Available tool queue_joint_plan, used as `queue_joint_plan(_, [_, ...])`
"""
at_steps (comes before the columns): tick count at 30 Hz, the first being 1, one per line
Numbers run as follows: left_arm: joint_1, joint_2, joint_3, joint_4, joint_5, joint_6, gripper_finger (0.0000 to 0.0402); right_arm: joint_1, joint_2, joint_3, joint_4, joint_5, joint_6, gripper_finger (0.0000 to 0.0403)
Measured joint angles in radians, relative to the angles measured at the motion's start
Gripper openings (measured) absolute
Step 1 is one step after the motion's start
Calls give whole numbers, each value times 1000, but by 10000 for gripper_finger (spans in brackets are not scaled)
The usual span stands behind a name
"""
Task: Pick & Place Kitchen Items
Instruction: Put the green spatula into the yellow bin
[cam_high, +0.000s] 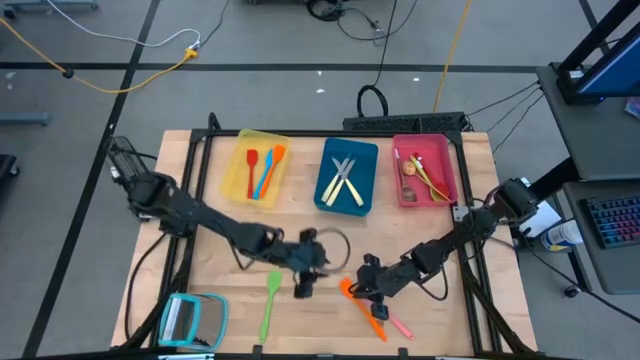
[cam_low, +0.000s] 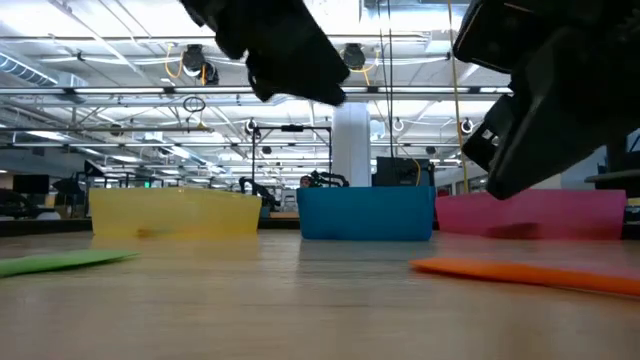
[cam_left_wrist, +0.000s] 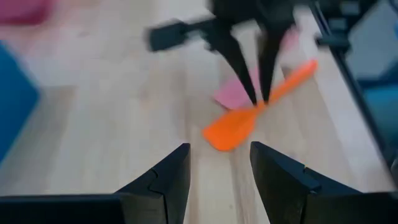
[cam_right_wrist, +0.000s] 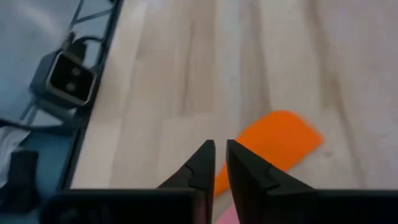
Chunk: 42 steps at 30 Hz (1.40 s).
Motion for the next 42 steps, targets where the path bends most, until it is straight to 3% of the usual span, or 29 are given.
queue_joint_plan(5, [-48,133,0,155,6,148,170,-13,-38,0,-45,-153,-18,70])
queue_joint_plan(9, [-57,197,-1,194,16,111,170,-12,-91,0,-111,-170,-41,85])
queue_joint_plan(13, [-52,186,0,111,15,-76,170,-11,-121,0,-122,-111,-99,96])
queue_joint_plan(22, [-70,50,0,-344,25,-567,170,-11,-118,0,-125,-61,-148,130])
queue_joint_plan(35, [-154,27,-1,-598,23,-1051,170,-15,-118,-14,-120,-61,-176,139])
queue_joint_plan(42, [-194,27,-1,-674,-1,-1210,170,-33,-118,-14,-112,-62,-237,141])
